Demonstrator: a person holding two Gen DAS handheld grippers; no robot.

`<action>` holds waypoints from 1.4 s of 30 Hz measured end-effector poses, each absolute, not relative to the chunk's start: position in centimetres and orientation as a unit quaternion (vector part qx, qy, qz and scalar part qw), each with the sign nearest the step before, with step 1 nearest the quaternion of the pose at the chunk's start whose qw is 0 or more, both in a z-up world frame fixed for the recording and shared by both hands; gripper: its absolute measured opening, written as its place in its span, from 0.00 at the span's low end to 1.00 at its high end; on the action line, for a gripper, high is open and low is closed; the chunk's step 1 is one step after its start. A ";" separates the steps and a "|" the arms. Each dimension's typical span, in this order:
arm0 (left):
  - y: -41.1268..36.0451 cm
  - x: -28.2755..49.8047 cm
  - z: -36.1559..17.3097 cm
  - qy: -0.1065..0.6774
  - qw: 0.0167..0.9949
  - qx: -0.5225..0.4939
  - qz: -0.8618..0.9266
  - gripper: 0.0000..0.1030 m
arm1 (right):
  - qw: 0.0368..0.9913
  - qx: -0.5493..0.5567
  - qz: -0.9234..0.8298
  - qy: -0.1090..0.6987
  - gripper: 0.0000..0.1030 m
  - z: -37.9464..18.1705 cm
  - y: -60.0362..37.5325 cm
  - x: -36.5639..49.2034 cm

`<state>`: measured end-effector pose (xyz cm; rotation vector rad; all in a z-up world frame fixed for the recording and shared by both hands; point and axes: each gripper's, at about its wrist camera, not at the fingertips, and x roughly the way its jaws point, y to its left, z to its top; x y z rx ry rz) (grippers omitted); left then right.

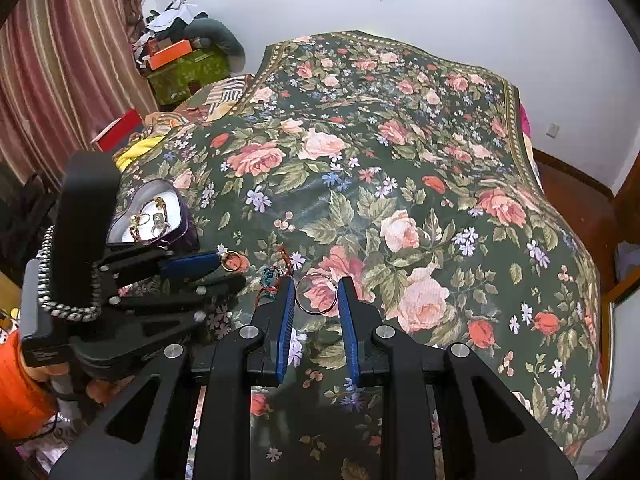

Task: Organize jewelry
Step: 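Carry the silver ring to the heart tin and lower it in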

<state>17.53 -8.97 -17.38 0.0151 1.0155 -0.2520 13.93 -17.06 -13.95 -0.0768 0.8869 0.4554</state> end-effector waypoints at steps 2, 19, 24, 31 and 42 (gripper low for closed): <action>-9.3 18.0 -17.7 0.483 0.868 0.015 -0.117 0.30 | 0.877 -0.035 0.218 0.427 0.19 -14.2 -17.2 14.0; -7.9 16.3 -15.2 0.444 0.887 -0.007 -0.124 0.18 | 0.880 -0.035 0.234 0.412 0.19 -13.0 -15.7 14.0; -6.5 14.8 -11.8 0.407 0.906 -0.010 -0.118 0.18 | 0.880 -0.036 0.251 0.402 0.19 -12.2 -13.6 13.8; -3.4 13.5 -8.4 0.365 0.926 -0.016 -0.092 0.18 | 0.879 -0.036 0.278 0.386 0.19 -10.9 -10.3 13.6; 2.4 12.3 -6.9 0.340 0.939 -0.033 -0.048 0.18 | 0.872 -0.051 0.307 0.378 0.19 -10.3 -6.0 13.3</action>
